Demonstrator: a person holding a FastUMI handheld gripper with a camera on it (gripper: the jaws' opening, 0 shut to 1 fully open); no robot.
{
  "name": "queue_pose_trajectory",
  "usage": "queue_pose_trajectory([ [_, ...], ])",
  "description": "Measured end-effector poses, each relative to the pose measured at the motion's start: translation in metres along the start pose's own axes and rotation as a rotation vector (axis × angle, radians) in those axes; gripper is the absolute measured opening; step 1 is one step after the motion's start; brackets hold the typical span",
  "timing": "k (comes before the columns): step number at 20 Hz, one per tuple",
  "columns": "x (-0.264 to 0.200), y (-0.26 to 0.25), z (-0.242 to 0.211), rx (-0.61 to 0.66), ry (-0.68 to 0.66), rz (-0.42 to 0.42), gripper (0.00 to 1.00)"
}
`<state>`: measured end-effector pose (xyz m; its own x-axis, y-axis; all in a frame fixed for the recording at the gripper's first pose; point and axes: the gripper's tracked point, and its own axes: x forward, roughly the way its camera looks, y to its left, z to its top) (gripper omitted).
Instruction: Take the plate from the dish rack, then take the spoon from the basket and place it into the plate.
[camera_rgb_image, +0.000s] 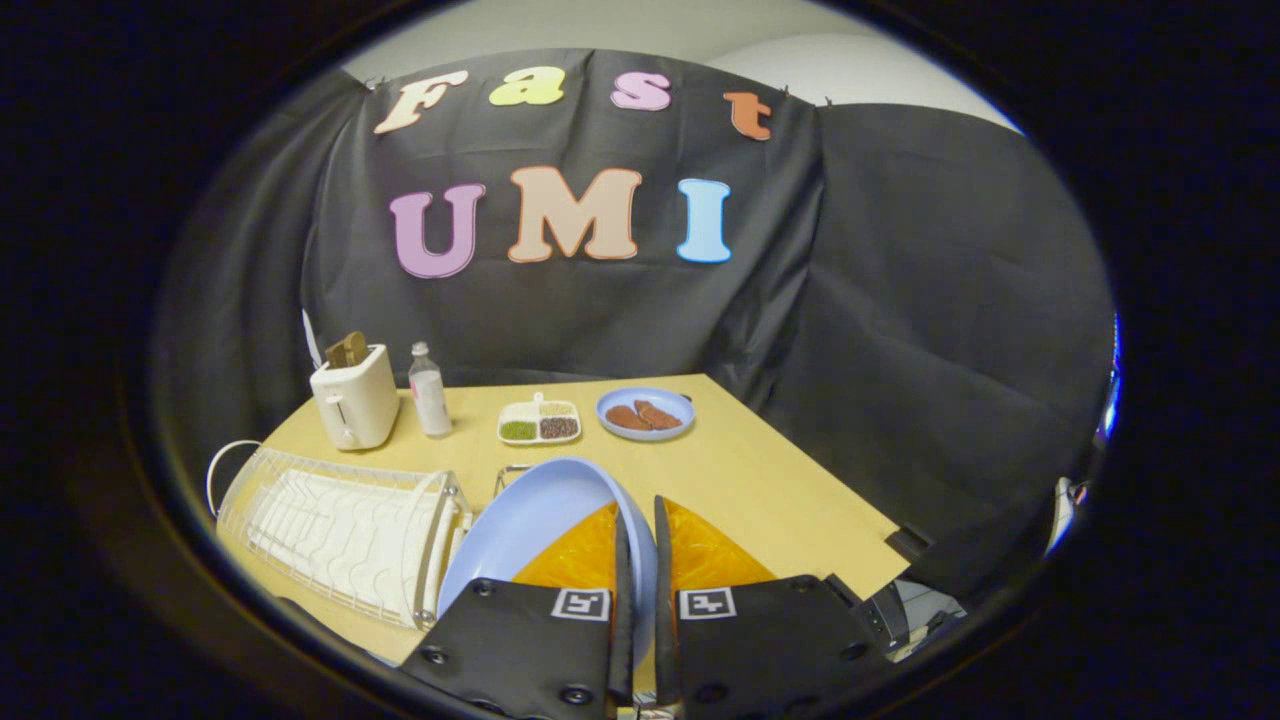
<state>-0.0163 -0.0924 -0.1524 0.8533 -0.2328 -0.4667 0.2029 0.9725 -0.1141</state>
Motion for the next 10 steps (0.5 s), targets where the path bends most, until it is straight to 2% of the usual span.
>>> queue_pose_trajectory([
  [10, 0.027, -0.010, -0.067, 0.116, 0.113, 0.075, 0.11],
])
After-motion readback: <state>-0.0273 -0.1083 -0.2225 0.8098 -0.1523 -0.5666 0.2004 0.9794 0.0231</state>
